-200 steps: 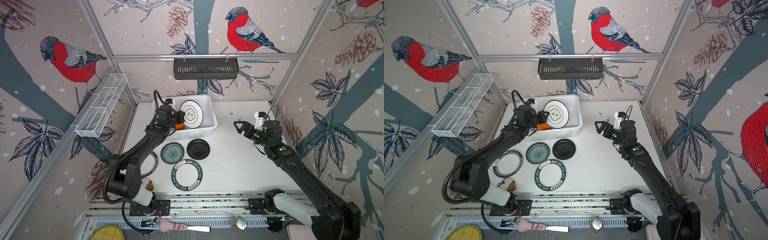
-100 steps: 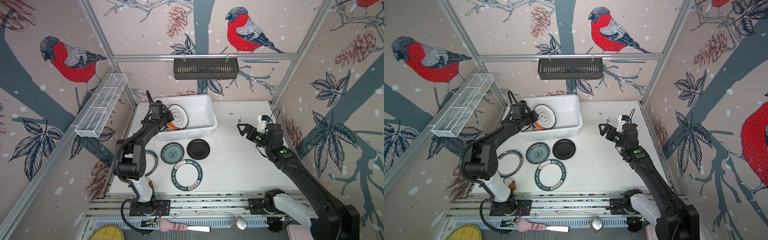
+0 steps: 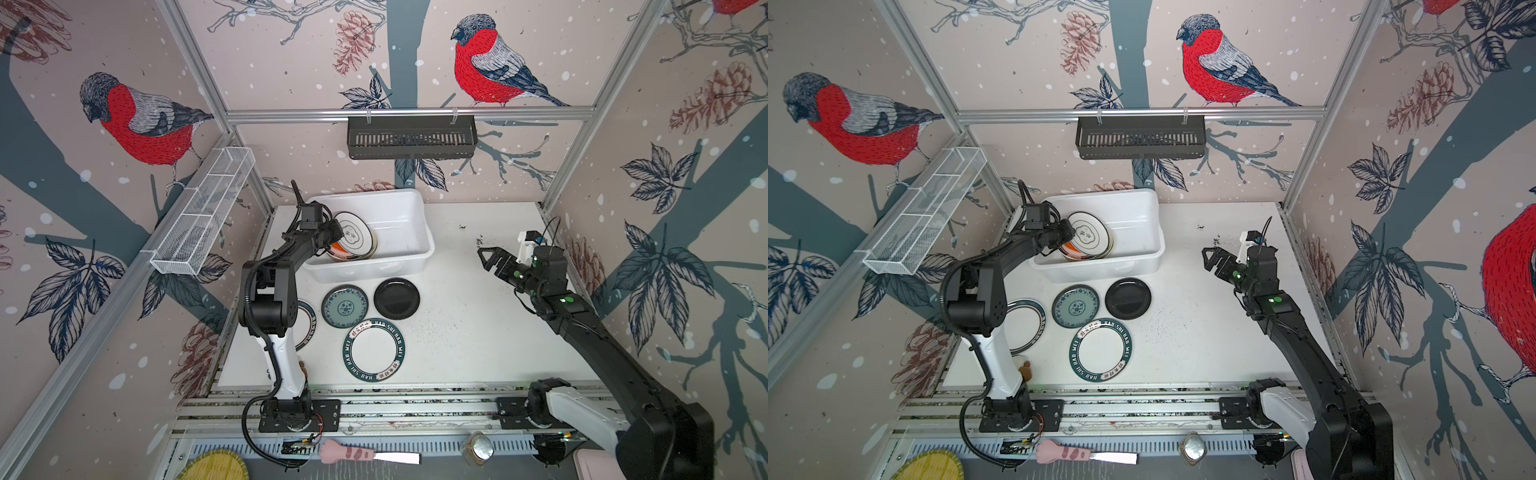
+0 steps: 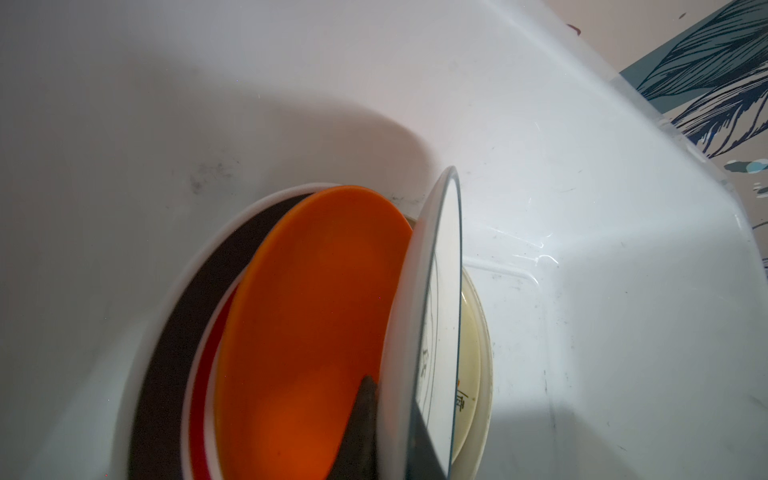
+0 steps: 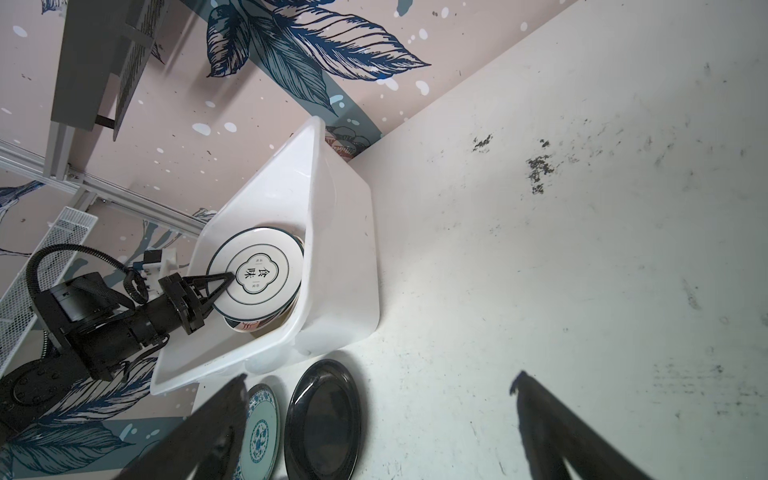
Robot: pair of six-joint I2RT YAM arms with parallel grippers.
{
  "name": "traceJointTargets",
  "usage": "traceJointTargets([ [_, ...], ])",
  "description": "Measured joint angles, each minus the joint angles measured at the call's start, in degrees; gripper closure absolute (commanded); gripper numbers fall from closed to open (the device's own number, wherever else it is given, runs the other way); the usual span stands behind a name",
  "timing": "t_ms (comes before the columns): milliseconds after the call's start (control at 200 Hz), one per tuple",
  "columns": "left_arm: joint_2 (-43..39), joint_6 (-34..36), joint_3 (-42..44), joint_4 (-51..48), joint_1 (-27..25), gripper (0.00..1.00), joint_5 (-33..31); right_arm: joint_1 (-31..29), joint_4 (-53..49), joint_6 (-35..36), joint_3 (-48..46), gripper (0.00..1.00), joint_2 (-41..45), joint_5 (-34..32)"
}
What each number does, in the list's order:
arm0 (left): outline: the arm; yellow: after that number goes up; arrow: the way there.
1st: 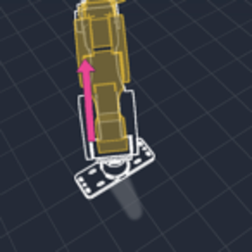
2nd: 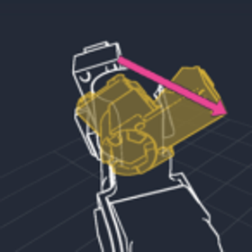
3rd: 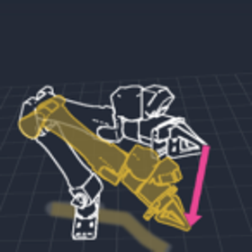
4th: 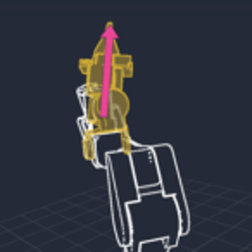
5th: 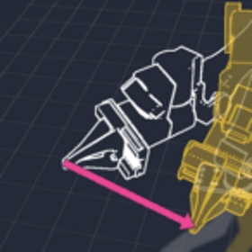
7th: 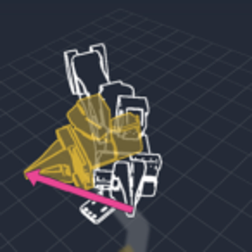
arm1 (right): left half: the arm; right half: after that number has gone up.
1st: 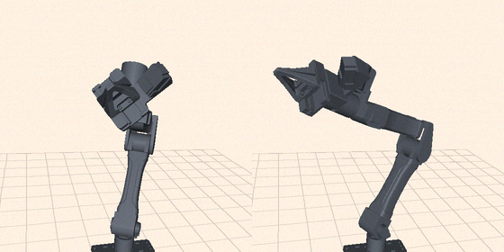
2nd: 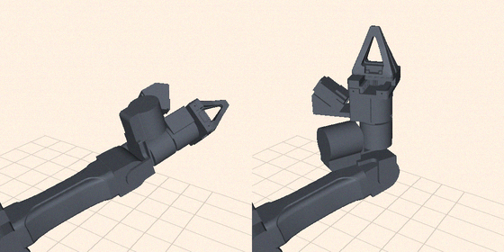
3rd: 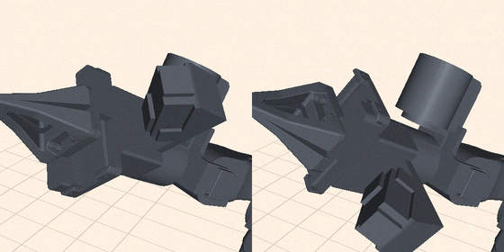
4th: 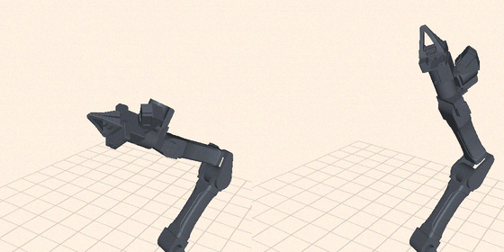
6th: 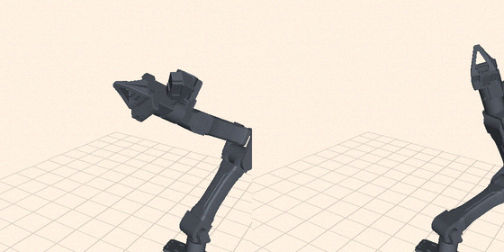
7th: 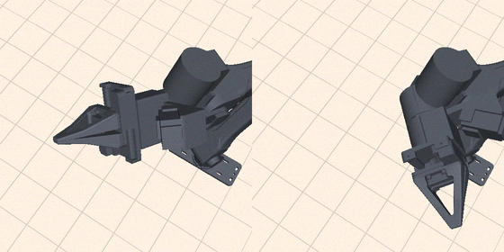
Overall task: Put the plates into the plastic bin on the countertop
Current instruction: 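Lower the white plate into the bin with the left gripper onto the stack, then release the white plate and raise the left gripper above the bin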
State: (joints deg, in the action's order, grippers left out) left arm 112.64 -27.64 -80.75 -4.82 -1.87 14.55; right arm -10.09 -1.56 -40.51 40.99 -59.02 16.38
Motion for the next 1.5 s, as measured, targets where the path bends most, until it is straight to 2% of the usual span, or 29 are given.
traceJointTargets([
  [330,-2.8,1.0,0.4,-1.2,0.3,1.00,2.0,0.0,-0.1,0.0,0.2,0.01,-0.5,0.0],
  [761,-3.9,1.0,0.9,-1.8,4.0,1.00,2.2,0.1,-0.1,0.0,0.2,0.01,-1.2,0.0],
  [836,-3.1,1.0,0.9,-1.8,4.3,0.88,2.4,0.1,-0.1,0.0,0.2,0.01,-1.2,0.0],
  [906,-2.3,0.9,0.9,-1.7,4.3,0.81,2.7,0.1,-0.1,0.0,0.3,0.00,-1.2,0.2],
  [991,-1.7,1.1,0.9,-1.8,4.3,0.66,3.4,0.1,-0.1,0.0,0.3,0.00,-1.2,0.2],
  [1111,-1.2,1.1,0.4,-1.7,4.3,0.61,3.5,0.1,-0.1,0.0,0.3,0.00,-1.2,0.2],
  [1261,-1.0,1.0,0.1,-1.8,4.3,0.39,4.4,0.1,-0.1,0.0,0.3,0.00,-1.2,0.7],
  [1291,-1.0,1.0,0.1,-1.7,4.3,0.31,4.7,0.1,-0.1,-0.1,0.3,0.01,-1.3,1.0],
  [1301,-1.1,1.0,0.1,-1.7,4.3,0.22,4.9,0.1,0.0,-0.1,0.3,0.01,-1.3,1.1],
  [1311,-1.1,1.0,0.1,-1.7,4.3,0.08,4.9,0.1,0.0,-0.1,0.3,0.01,-1.4,1.3],
  [1321,-1.1,1.0,0.1,-1.6,4.3,0.04,5.0,0.1,0.0,-0.1,0.3,0.00,-1.4,1.4],
  [1501,-2.0,0.9,-1.8,-1.7,3.9,0.03,6.1,0.0,-0.1,-0.1,0.3,0.00,-2.8,3.1],
])
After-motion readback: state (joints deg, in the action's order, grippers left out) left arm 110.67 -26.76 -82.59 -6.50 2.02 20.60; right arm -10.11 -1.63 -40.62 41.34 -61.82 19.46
